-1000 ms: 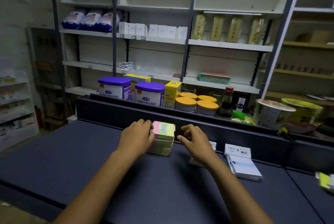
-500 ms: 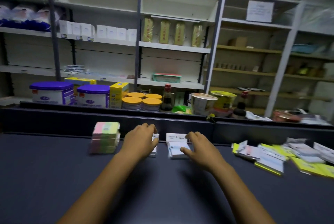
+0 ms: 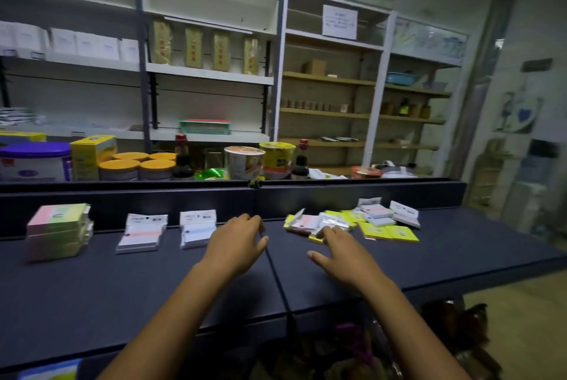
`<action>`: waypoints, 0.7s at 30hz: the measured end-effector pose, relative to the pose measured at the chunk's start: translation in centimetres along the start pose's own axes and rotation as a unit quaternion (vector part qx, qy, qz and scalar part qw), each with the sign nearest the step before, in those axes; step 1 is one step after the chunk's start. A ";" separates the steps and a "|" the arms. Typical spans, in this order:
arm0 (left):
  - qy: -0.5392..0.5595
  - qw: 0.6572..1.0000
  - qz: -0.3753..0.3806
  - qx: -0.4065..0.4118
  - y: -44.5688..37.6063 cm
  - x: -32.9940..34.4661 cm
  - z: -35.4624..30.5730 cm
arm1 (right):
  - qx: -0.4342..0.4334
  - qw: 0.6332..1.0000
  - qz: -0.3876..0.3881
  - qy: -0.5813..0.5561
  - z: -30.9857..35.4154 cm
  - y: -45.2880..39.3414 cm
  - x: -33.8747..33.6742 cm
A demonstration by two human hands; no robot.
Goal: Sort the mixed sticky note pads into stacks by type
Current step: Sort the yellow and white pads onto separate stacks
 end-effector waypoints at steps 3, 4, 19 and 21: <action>0.018 1.000 0.018 0.016 -0.1 1.4 -4.0 | 0.022 1.000 0.001 0.003 -3.5 2.1 -1.1; 0.023 0.999 0.022 0.021 -0.2 1.8 -5.2 | 0.031 1.000 0.002 0.002 -4.7 2.7 -1.4; 0.066 0.994 0.020 0.083 -8.5 8.1 -15.8 | 0.099 0.995 -0.030 -0.009 -17.8 1.2 -4.1; 0.066 0.994 0.026 0.087 -10.6 9.3 -16.5 | 0.102 0.994 -0.029 -0.004 -19.5 -0.2 -4.1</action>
Point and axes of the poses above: each hand's wrist, its own y-axis away from the middle knuckle, its own x-axis out of the palm, z = x × y, the point moved 9 cm from there along -y, towards the middle knuckle, and after that the axes turned 3 degrees about -y, right-handed, at the moved point
